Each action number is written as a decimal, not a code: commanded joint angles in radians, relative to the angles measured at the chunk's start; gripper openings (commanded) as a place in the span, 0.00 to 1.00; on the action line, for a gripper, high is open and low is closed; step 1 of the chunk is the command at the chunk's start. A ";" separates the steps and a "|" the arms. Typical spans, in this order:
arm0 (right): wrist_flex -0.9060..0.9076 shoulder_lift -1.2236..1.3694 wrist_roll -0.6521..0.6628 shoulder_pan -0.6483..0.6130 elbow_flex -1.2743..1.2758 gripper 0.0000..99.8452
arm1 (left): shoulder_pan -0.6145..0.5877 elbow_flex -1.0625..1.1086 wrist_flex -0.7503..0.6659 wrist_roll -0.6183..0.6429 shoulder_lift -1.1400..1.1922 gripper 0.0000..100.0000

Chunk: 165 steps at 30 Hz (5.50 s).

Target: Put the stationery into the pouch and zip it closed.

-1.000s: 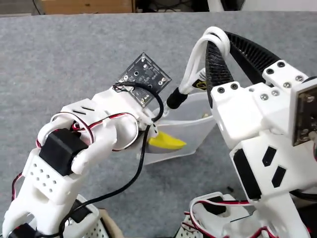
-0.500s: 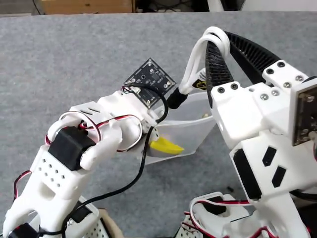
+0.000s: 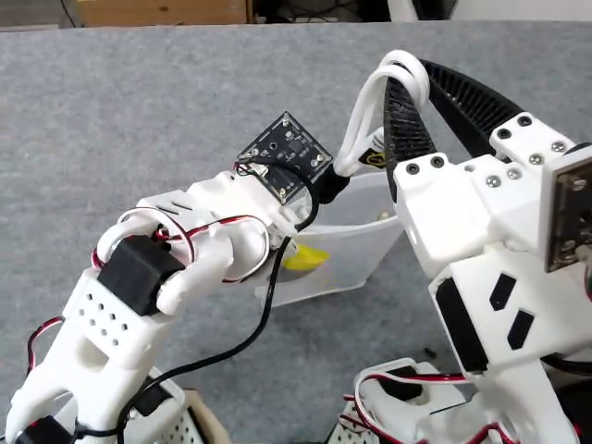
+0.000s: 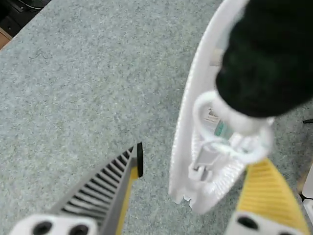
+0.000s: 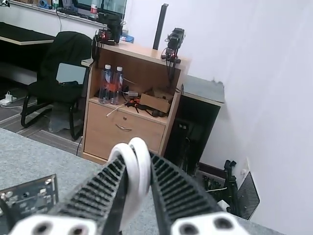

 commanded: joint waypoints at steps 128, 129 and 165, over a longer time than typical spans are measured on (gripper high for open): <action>-1.042 0.058 0.184 0.724 1.285 0.01 | -0.022 0.042 0.132 0.121 -0.242 0.03; -1.051 0.073 0.184 0.736 1.285 0.01 | -0.022 0.042 0.132 0.121 -0.242 0.03; -0.996 0.209 0.175 0.918 1.237 0.01 | -0.025 0.053 0.132 0.117 -0.242 0.03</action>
